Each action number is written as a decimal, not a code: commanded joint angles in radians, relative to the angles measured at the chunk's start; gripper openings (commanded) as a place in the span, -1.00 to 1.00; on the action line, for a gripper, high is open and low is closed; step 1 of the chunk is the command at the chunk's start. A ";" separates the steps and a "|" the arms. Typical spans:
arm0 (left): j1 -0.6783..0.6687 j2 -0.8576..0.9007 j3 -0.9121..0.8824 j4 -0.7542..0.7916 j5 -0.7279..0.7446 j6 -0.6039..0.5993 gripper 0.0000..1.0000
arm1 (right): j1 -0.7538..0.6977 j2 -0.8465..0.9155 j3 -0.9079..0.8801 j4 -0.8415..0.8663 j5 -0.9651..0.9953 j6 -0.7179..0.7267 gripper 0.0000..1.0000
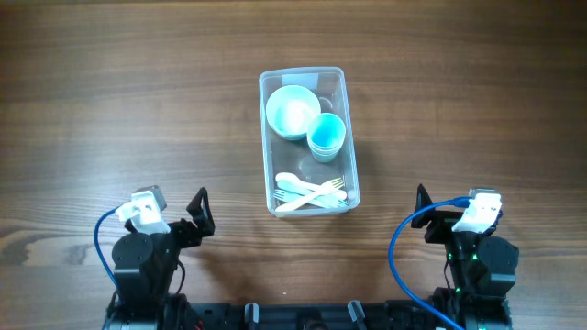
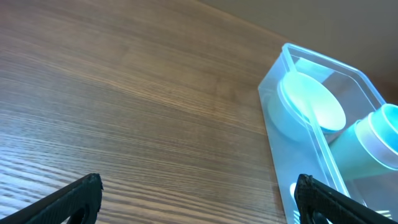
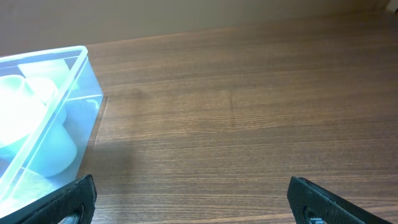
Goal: Pack container
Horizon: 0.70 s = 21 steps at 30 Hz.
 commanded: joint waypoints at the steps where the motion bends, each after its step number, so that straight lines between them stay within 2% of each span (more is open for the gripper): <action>1: -0.033 -0.070 -0.045 0.010 0.037 0.014 1.00 | 0.003 -0.008 -0.006 -0.001 -0.009 0.007 0.99; 10: -0.064 -0.146 -0.088 0.017 0.037 0.013 1.00 | 0.003 -0.008 -0.006 -0.001 -0.009 0.006 0.99; 21: -0.076 -0.145 -0.088 0.016 0.037 0.013 0.99 | 0.003 -0.008 -0.006 -0.001 -0.009 0.007 0.99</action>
